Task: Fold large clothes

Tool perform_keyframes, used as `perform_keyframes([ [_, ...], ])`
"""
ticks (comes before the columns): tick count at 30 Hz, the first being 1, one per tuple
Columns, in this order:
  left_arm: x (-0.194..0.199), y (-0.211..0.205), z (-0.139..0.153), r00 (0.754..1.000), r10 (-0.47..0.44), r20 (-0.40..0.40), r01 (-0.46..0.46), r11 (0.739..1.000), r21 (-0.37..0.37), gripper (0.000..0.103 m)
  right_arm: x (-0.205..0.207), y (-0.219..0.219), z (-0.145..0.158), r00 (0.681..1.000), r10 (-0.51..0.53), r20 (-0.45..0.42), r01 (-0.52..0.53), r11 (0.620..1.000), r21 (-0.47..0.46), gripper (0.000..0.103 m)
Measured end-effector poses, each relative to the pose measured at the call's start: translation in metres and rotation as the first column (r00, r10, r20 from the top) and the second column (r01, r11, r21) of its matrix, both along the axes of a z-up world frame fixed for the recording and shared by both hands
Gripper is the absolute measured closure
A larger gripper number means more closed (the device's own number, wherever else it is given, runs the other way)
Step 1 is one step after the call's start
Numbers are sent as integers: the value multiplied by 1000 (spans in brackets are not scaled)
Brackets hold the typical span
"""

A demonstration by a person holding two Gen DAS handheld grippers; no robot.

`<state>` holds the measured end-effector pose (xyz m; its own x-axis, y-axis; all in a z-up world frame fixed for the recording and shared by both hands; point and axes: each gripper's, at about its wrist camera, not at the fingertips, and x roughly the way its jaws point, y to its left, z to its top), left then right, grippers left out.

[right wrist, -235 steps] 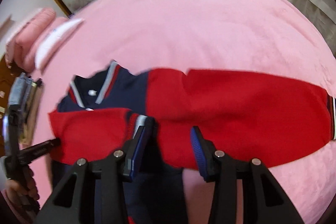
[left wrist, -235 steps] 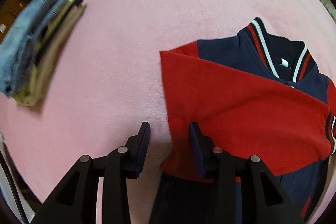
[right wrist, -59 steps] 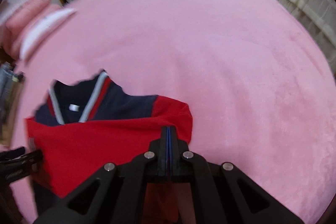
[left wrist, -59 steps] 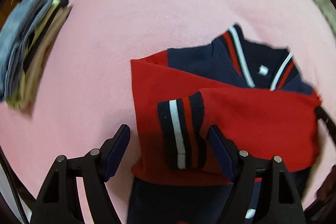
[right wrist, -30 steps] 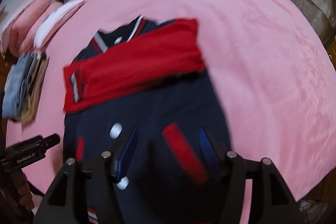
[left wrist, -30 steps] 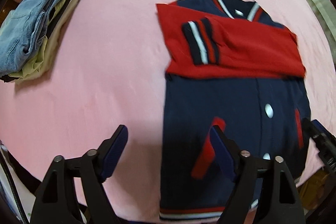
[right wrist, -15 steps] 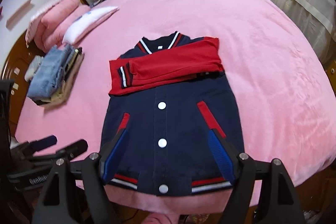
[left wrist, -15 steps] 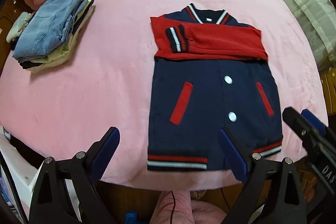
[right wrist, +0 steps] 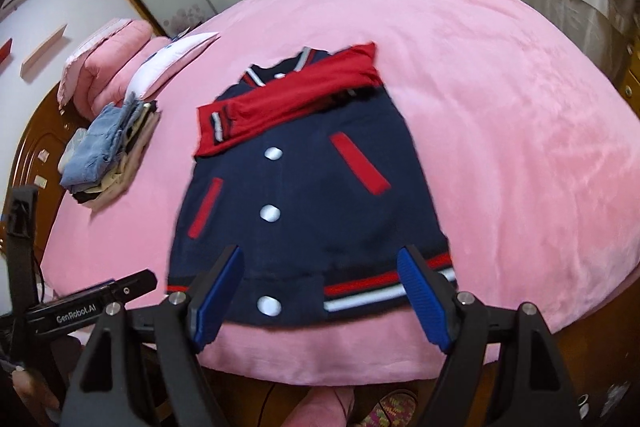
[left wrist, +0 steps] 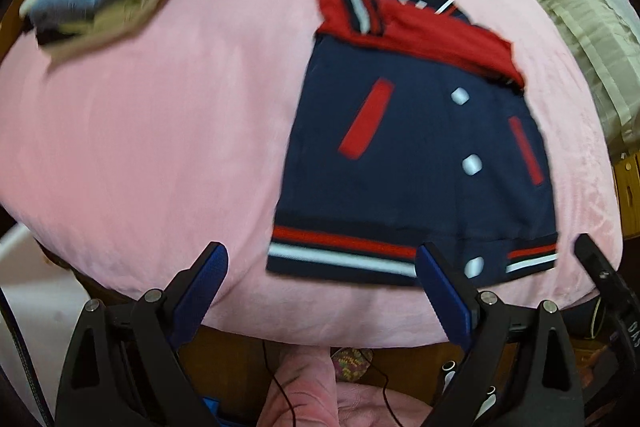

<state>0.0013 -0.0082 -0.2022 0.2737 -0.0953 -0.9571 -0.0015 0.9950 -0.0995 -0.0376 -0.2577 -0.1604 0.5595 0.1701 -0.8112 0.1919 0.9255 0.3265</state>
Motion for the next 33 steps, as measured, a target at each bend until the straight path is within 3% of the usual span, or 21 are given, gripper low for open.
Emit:
perform_keyframes([
  [5,-10,28,-43,999,39,-14,-40,997,-64,9,-22,-20,-34,998,-68,2,68,996,54,24],
  [10,-11,43,-64,996,92,-20,-94,984,-151,9,-35,-40,-59,988,-153,-19,154,981,120,24],
  [16,-2,43,-71,993,121,-13,-121,967,-226,9,-36,-65,-82,953,-287,-96,303,914,270,25],
  [19,1,36,-72,996,93,-7,-92,966,-243,9,-33,-70,-86,942,-320,-100,334,883,330,36],
  [20,2,35,-72,996,85,-9,-85,967,-240,10,-29,-71,-87,941,-322,-106,338,877,342,48],
  [21,4,33,-71,997,78,-10,-79,968,-240,11,-26,-72,-89,939,-323,-116,343,873,345,54],
  [22,5,32,-69,997,76,-10,-76,966,-248,20,-21,-72,-91,933,-332,-139,360,868,342,55],
  [23,5,33,-67,997,81,-9,-81,963,-256,36,-19,-73,-92,928,-339,-154,372,861,346,63],
  [24,7,34,-64,996,93,-15,-93,956,-280,45,-17,-75,-93,923,-348,-166,386,849,361,77],
  [26,12,35,-64,992,112,-55,-125,930,-347,72,-16,-78,-94,922,-344,-180,388,816,427,89],
  [28,18,35,-65,986,132,-104,-163,902,-401,88,-12,-77,-92,923,-335,-190,385,787,482,90],
  [33,30,32,-50,971,196,-134,-236,847,-477,92,13,-65,-64,945,-284,-163,328,810,487,91],
])
